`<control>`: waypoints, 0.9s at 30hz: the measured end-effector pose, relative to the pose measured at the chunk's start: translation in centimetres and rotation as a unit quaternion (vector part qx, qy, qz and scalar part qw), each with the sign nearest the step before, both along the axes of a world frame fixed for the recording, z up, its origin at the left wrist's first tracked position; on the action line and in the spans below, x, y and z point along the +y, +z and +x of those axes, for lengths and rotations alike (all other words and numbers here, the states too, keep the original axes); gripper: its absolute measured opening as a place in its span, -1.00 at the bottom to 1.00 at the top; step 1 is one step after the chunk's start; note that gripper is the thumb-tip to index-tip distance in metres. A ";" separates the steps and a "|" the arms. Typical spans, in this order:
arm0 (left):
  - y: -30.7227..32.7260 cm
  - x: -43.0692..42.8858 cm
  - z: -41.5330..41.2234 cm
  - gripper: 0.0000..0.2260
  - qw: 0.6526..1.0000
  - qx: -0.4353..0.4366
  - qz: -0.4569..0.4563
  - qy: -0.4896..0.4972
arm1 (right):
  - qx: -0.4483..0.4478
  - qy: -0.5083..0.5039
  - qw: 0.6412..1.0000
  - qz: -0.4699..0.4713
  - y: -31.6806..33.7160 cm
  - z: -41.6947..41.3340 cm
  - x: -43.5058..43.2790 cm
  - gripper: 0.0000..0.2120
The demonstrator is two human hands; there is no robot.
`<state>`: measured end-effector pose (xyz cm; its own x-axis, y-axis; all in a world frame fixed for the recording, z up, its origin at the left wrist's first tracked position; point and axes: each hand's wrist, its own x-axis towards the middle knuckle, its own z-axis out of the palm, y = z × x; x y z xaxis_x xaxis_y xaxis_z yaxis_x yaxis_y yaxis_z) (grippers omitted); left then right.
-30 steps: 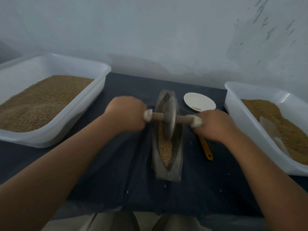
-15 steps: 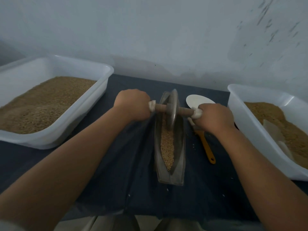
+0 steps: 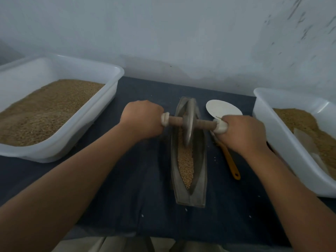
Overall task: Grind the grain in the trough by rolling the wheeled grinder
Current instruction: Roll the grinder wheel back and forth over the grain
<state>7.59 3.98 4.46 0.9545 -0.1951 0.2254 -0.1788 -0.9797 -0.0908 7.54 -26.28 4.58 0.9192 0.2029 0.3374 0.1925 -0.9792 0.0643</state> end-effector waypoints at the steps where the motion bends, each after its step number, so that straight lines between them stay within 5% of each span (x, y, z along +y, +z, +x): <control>1: 0.0 -0.2 1.1 -0.79 1.000 -0.006 -0.005 0.006 | -0.022 -0.002 1.000 -0.001 -0.2 0.8 0.3 -0.59; 9: 0.0 0.8 -3.6 -0.80 0.998 -0.003 0.023 -0.064 | 0.167 0.009 0.986 0.023 1.1 -3.3 -0.9 -0.77; 13: -0.1 1.9 -5.4 -0.80 0.996 0.026 0.031 -0.080 | 0.233 0.057 0.969 0.057 2.9 -6.5 -1.0 -0.68; 15: 0.2 1.5 -3.9 -0.81 0.996 0.033 0.040 -0.077 | 0.227 0.017 0.973 0.046 2.1 -5.2 -0.8 -0.83; 21: 2.4 -0.2 4.3 -0.74 0.997 0.061 0.023 -0.035 | 0.055 -0.085 0.995 -0.005 0.5 1.7 1.5 -0.68; 27: 2.2 0.1 0.2 -0.83 0.993 0.087 0.031 -0.072 | 0.186 -0.048 0.981 0.008 1.4 -1.3 0.2 -0.76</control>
<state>7.79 4.11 6.70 0.9394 -0.3401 0.0423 -0.3343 -0.9366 -0.1052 6.26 -26.12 6.00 0.9940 0.1069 -0.0227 0.1067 -0.9943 -0.0086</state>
